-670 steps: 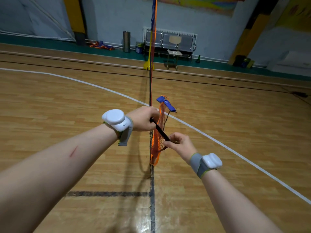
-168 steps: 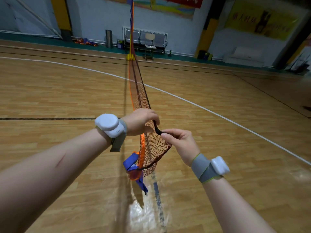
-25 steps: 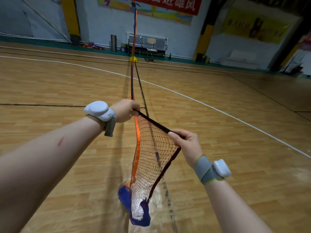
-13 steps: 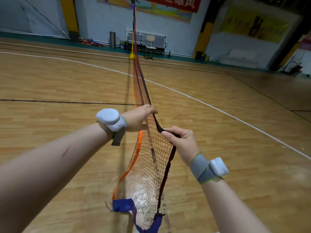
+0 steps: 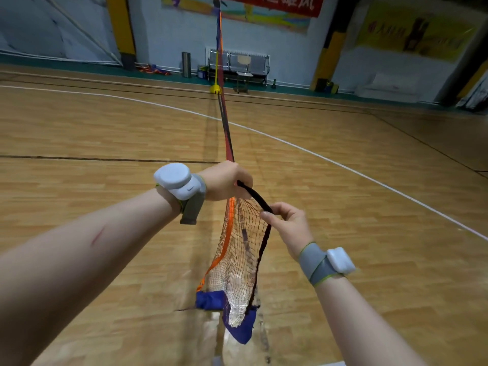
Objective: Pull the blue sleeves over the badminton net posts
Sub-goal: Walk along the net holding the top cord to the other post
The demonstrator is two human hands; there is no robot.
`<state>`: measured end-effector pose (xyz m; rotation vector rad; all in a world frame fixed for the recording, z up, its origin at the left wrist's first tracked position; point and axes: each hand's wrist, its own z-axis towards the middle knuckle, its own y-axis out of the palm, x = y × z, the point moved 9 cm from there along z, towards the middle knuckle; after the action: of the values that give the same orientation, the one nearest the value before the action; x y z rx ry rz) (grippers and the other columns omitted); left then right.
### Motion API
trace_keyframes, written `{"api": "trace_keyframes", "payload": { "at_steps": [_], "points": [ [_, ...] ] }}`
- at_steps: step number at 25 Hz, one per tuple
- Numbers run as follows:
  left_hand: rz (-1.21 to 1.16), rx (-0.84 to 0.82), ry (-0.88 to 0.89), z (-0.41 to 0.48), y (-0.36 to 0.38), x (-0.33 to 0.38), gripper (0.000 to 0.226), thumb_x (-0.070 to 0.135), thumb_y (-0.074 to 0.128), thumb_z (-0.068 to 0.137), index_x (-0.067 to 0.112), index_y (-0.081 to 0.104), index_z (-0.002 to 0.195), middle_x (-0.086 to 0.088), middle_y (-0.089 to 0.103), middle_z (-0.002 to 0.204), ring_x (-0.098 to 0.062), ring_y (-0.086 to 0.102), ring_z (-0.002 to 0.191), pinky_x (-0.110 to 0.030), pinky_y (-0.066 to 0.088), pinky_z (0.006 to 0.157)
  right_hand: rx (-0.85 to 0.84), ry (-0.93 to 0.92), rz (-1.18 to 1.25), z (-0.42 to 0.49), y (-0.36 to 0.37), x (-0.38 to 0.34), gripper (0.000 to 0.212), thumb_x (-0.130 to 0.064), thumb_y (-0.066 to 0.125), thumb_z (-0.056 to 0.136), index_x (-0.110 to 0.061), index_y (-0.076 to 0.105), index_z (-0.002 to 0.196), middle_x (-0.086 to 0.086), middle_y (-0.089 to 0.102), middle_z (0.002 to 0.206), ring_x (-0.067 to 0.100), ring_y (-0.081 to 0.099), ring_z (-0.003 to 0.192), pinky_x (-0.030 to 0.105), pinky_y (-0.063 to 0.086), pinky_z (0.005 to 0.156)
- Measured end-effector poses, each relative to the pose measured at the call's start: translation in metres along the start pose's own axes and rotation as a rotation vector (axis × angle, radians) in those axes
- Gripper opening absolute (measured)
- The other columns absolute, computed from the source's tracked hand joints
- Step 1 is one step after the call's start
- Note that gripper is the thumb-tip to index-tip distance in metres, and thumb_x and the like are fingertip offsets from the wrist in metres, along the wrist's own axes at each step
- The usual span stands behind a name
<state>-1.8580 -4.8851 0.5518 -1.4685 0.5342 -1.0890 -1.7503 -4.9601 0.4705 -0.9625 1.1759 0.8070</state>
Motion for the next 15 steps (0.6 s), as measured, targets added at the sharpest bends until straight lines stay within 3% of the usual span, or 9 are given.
{"api": "trace_keyframes", "payload": {
  "at_steps": [3, 6, 11, 15],
  "points": [
    [-0.040, 0.075, -0.011, -0.005, -0.016, 0.002, 0.014, 0.018, 0.063, 0.085, 0.008, 0.068, 0.093, -0.006, 0.068, 0.094, -0.018, 0.060, 0.085, -0.030, 0.049, 0.078, -0.013, 0.043, 0.053, -0.003, -0.002, 0.014, 0.015, -0.002, 0.066, 0.080, -0.014, 0.061, 0.074, 0.004, 0.060, 0.075, 0.015, 0.057, 0.075, 0.027, 0.048, 0.077],
    [-0.056, 0.094, -0.029, -0.011, -0.020, -0.001, 0.015, 0.017, 0.064, 0.084, 0.008, 0.069, 0.094, -0.005, 0.069, 0.095, -0.019, 0.061, 0.088, -0.033, 0.051, 0.081, -0.020, 0.060, 0.038, -0.008, -0.004, 0.019, 0.011, -0.003, 0.066, 0.081, -0.012, 0.061, 0.077, 0.000, 0.059, 0.071, 0.008, 0.055, 0.064, 0.015, 0.048, 0.065],
    [-0.053, 0.107, -0.078, -0.021, -0.015, -0.011, 0.016, 0.017, 0.064, 0.085, 0.008, 0.070, 0.096, -0.005, 0.068, 0.096, -0.018, 0.059, 0.089, -0.031, 0.049, 0.080, -0.010, 0.055, -0.007, -0.019, -0.014, 0.028, 0.003, -0.005, 0.065, 0.082, -0.008, 0.065, 0.081, -0.003, 0.059, 0.065, -0.003, 0.054, 0.058, 0.015, 0.045, 0.068],
    [-0.021, 0.093, -0.150, -0.028, -0.001, -0.022, 0.017, 0.014, 0.061, 0.086, 0.008, 0.068, 0.100, -0.004, 0.067, 0.098, -0.018, 0.058, 0.089, -0.028, 0.045, 0.078, 0.030, 0.011, 0.032, -0.033, -0.017, 0.023, 0.015, -0.003, 0.062, 0.084, 0.003, 0.066, 0.097, -0.016, 0.059, 0.053, -0.006, 0.052, 0.050, 0.010, 0.043, 0.057]
  ]
}}
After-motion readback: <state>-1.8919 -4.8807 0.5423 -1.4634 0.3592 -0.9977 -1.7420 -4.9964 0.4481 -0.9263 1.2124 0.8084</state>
